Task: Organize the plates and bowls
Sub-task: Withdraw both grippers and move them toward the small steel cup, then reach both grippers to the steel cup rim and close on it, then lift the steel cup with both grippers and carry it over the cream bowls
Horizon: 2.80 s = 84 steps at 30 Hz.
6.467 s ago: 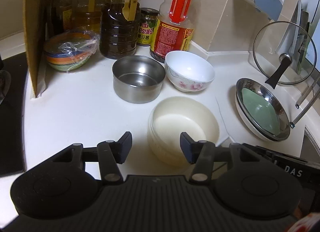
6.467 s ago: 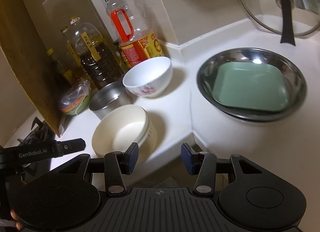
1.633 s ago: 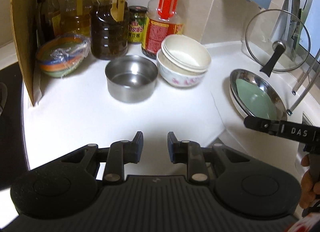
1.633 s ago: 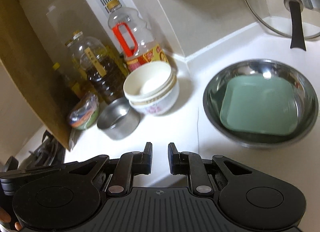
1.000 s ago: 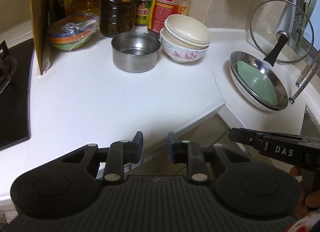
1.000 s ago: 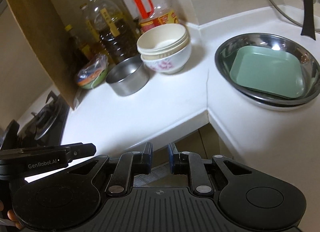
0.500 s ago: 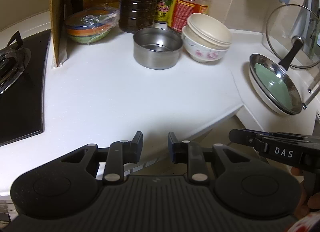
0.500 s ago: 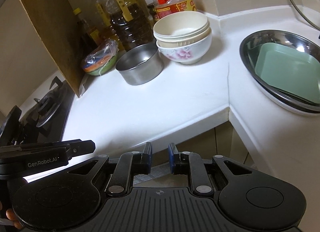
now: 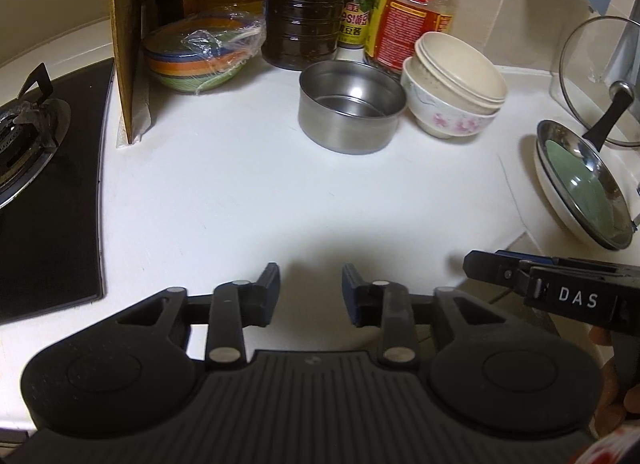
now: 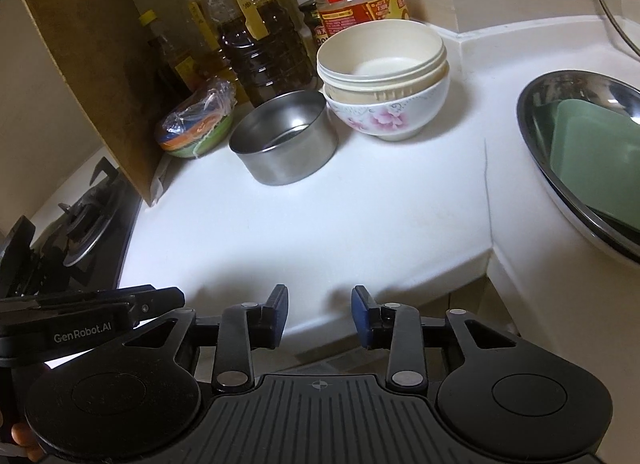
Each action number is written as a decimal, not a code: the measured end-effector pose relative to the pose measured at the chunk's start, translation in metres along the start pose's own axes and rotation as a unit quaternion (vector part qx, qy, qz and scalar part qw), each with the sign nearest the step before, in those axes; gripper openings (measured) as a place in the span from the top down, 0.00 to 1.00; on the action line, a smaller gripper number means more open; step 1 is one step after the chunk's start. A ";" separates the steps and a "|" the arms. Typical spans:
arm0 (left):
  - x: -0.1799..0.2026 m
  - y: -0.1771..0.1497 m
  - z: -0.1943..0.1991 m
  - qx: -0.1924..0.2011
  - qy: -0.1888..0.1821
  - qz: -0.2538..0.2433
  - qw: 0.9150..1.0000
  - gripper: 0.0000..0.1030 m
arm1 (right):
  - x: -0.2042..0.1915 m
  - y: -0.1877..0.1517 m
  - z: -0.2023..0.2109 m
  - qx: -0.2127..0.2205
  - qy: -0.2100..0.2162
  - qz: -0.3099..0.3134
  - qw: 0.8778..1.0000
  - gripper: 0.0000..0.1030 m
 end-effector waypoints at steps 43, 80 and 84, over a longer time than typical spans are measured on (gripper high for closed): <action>-0.022 0.104 -0.094 0.041 -0.053 -0.018 0.998 0.67 | -0.008 0.089 -0.127 0.087 -0.052 -0.088 0.991 0.72; -0.015 0.081 -0.102 0.006 -0.084 -0.040 0.996 0.89 | -0.008 0.074 -0.095 0.040 -0.034 -0.024 0.998 0.81; -0.013 0.077 -0.097 0.008 -0.081 -0.044 0.996 0.89 | -0.011 0.070 -0.093 0.043 -0.035 -0.017 0.998 0.86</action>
Point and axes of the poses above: each gripper's, at about its wrist camera, not at the fingertips, and z roughly against the way its jaws point, x to its right, y to its top, the point moved 1 cm from there along -z, roughly the way its jaws point, and after that the axes turned 9 degrees about x, right-handed, at the moved point
